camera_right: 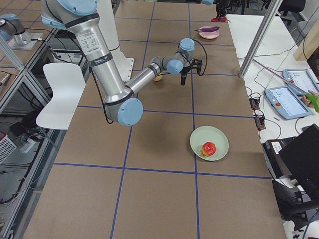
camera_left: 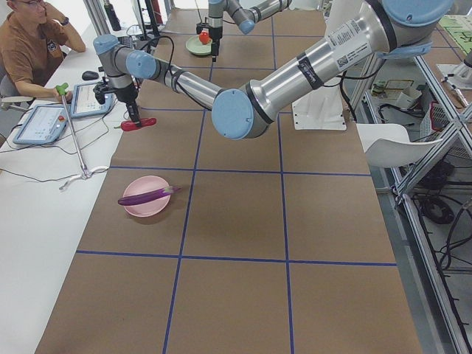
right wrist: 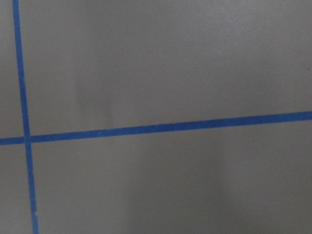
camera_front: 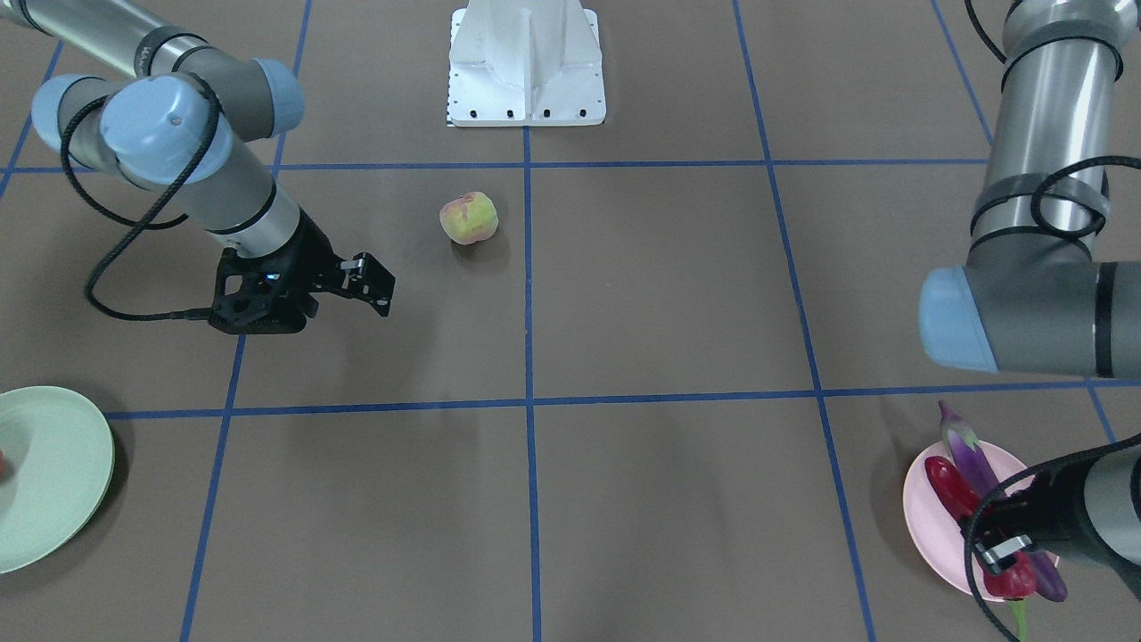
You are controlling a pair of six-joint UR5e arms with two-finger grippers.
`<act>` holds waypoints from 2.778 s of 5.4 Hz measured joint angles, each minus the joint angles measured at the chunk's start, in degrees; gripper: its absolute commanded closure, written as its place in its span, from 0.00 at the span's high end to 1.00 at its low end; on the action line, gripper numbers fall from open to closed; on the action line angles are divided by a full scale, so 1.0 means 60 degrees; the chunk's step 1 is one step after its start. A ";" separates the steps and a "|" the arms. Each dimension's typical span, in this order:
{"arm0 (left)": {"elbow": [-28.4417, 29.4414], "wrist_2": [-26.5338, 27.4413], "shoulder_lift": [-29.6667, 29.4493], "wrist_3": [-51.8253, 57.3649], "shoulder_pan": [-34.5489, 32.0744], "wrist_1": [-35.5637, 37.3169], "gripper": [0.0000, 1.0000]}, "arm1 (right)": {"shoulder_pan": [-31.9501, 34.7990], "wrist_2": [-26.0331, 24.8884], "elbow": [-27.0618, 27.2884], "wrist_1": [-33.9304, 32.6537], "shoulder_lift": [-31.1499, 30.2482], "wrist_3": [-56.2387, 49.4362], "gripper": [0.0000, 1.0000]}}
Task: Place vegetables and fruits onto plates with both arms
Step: 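Carry chili toward pink plate while right gripper releases pomegranate and moves off, then lower the chili onto the pink plate beside the eggplant with the left gripper, then lower the right gripper onto the peach and close it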
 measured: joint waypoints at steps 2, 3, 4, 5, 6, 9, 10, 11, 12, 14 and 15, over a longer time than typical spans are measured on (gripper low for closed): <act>0.1421 0.0424 0.0058 -0.0902 -0.0026 -0.1699 0.00 | -0.1212 -0.0836 0.0244 -0.1074 0.0536 0.0699 1.00; 0.1930 0.0805 0.0070 -0.1315 0.0014 -0.2426 0.00 | -0.1663 -0.1132 0.0269 -0.1361 0.0711 0.0874 1.00; 0.2319 0.1277 0.0146 -0.1929 0.0233 -0.3261 0.00 | -0.1933 -0.1303 0.0281 -0.1443 0.0784 0.1013 1.00; 0.2501 0.1729 0.0248 -0.2628 0.0653 -0.3980 0.00 | -0.2019 -0.1365 0.0288 -0.1465 0.0779 0.1052 1.00; 0.2573 0.1900 0.0403 -0.2895 0.0969 -0.4428 0.00 | -0.2035 -0.1375 0.0298 -0.1471 0.0748 0.1060 1.00; 0.2853 0.2300 0.0662 -0.2525 0.1008 -0.4824 0.99 | -0.2042 -0.1369 0.0343 -0.1484 0.0730 0.1062 1.00; 0.2850 0.2321 0.0668 -0.2263 0.0948 -0.4836 1.00 | -0.2042 -0.1373 0.0348 -0.1483 0.0716 0.1063 1.00; 0.2798 0.2322 0.0664 -0.1948 0.0816 -0.4820 1.00 | -0.2066 -0.1380 0.0357 -0.1479 0.0722 0.1062 1.00; 0.2747 0.2292 0.0652 -0.1790 0.0646 -0.4787 1.00 | -0.2191 -0.1451 0.0358 -0.1480 0.0745 0.1092 1.00; 0.2655 0.2257 0.0630 -0.1683 0.0496 -0.4751 1.00 | -0.2707 -0.1698 0.0329 -0.1473 0.0767 0.1210 1.00; 0.2614 0.2213 0.0626 -0.1673 0.0442 -0.4741 1.00 | -0.2897 -0.1726 0.0314 -0.1472 0.0764 0.1292 1.00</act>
